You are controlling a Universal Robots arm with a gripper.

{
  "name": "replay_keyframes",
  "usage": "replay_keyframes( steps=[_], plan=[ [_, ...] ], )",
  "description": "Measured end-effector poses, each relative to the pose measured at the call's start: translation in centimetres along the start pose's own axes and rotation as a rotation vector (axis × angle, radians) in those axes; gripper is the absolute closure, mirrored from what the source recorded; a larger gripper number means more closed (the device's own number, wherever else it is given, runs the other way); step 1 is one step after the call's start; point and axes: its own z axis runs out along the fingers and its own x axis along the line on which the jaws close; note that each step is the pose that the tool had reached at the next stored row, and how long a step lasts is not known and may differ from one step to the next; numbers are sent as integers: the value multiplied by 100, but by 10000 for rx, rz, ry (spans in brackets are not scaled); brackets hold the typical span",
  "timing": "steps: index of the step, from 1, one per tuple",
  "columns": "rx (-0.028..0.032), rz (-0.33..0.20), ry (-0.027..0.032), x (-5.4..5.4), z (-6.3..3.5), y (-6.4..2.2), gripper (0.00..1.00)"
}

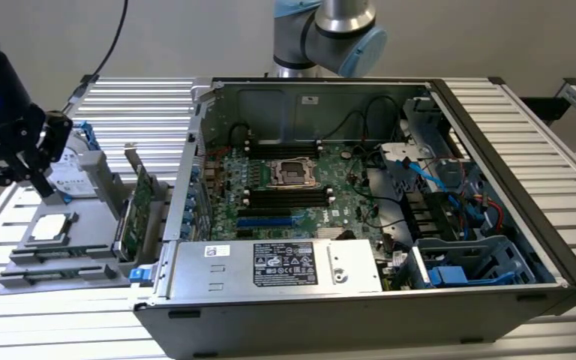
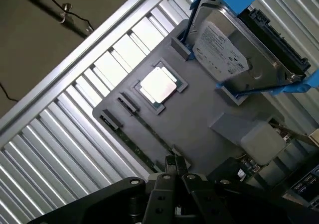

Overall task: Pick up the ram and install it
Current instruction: 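Pick up the ram and move it above insertion slot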

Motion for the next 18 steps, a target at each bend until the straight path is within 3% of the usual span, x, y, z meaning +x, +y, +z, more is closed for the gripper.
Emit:
replay_keyframes(
  steps=[18],
  plan=[
    [104,-3259,148,-2,67,-3,89]
  ],
)
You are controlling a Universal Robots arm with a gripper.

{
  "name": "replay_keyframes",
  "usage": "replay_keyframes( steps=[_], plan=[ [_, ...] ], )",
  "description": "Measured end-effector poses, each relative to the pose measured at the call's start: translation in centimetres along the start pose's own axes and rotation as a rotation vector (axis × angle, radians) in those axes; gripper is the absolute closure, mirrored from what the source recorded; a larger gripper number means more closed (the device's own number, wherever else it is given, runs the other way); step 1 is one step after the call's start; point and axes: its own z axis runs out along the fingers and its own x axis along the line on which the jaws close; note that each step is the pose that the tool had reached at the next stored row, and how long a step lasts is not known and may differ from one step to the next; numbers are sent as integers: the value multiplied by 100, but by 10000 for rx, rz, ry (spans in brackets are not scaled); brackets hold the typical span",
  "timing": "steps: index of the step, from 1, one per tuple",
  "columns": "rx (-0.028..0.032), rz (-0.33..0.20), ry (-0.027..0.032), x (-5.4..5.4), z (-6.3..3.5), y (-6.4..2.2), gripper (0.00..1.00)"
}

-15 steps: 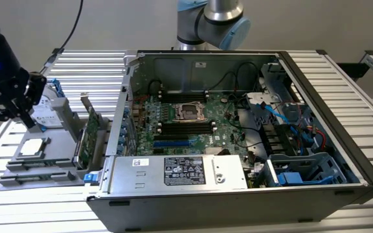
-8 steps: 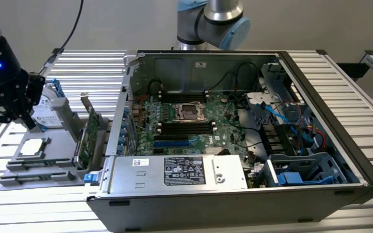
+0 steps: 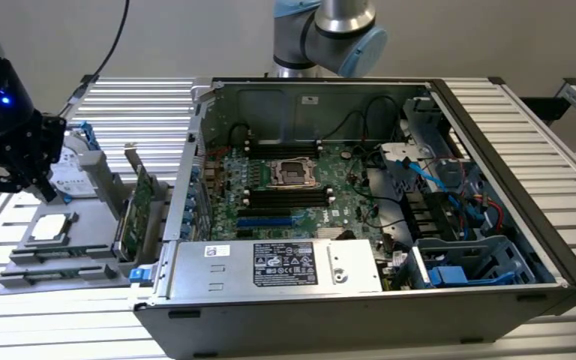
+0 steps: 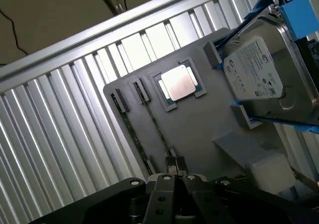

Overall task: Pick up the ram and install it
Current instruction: 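Pick up the ram and move it above insertion slot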

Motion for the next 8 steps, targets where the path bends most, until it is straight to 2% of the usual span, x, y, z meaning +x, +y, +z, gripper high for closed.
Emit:
replay_keyframes(
  steps=[8],
  plan=[
    [38,-1464,70,-1,18,-1,89]
  ],
)
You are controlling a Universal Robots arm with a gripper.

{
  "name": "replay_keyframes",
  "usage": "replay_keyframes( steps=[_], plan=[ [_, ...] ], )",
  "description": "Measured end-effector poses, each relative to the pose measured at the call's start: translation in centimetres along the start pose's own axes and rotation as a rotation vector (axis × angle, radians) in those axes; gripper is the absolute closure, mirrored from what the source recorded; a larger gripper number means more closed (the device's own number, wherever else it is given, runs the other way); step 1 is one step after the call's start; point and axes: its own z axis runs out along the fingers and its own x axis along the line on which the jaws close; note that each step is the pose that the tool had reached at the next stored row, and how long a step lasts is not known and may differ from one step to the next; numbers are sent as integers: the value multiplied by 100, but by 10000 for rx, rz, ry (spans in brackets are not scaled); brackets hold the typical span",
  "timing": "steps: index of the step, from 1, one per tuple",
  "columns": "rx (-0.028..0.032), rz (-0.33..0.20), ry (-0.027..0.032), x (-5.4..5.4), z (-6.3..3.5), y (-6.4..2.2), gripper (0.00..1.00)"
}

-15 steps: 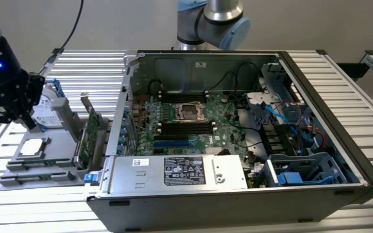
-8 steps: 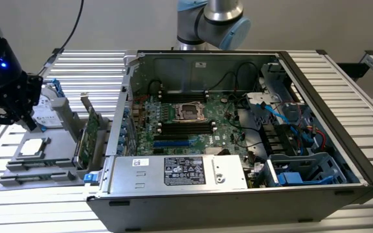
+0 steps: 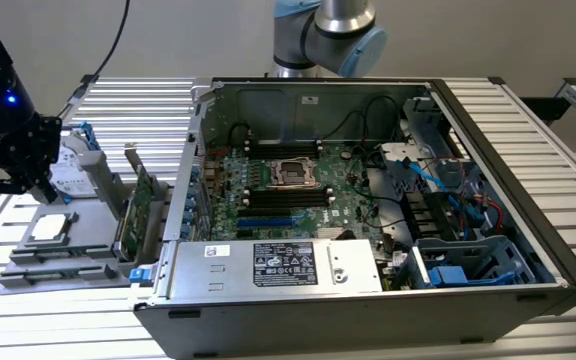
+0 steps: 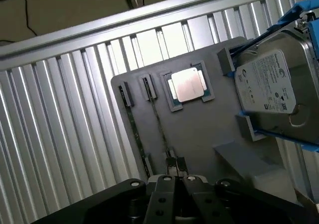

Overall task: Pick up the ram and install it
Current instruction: 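Pick up the ram and move it above insertion slot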

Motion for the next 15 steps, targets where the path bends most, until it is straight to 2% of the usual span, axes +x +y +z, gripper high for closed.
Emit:
replay_keyframes(
  steps=[13,15],
  plan=[
    [35,-2363,124,0,15,0,89],
    [43,-2485,138,2,18,10,89]
  ],
)
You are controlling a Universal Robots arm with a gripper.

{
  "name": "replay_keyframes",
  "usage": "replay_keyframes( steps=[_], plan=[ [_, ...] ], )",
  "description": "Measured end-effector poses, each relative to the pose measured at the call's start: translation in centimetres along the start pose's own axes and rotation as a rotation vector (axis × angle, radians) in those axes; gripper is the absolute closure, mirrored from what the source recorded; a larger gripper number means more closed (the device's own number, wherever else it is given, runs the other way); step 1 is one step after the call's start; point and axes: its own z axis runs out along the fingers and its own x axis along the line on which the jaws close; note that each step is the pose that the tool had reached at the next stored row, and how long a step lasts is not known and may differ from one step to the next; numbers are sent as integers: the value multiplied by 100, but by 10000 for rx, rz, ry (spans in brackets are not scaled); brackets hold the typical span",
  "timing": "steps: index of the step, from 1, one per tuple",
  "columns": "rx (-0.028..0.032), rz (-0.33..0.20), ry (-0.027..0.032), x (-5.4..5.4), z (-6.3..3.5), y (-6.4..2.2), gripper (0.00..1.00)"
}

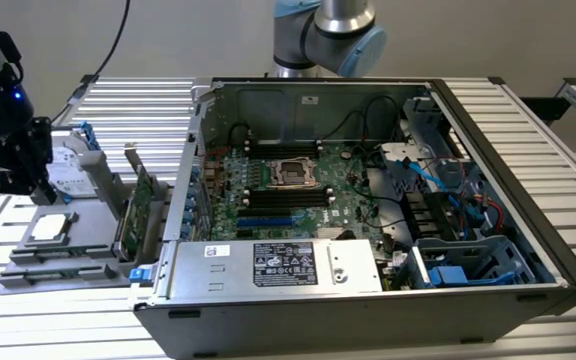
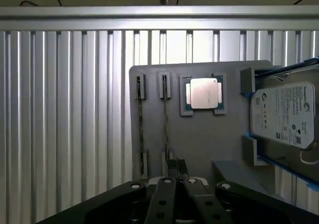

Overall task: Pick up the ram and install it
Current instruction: 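Pick up the ram and move it above insertion slot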

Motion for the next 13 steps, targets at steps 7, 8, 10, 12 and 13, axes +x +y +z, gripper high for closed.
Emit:
replay_keyframes(
  steps=[7,8,10,12,13],
  plan=[
    [-3,-13,4,28,3,16,70],
    [-3,-25,4,47,12,21,70],
    [-33,-57,3,89,40,21,70],
    [-79,-89,1,134,72,21,70],
    [-103,-105,0,155,88,22,70]
  ],
)
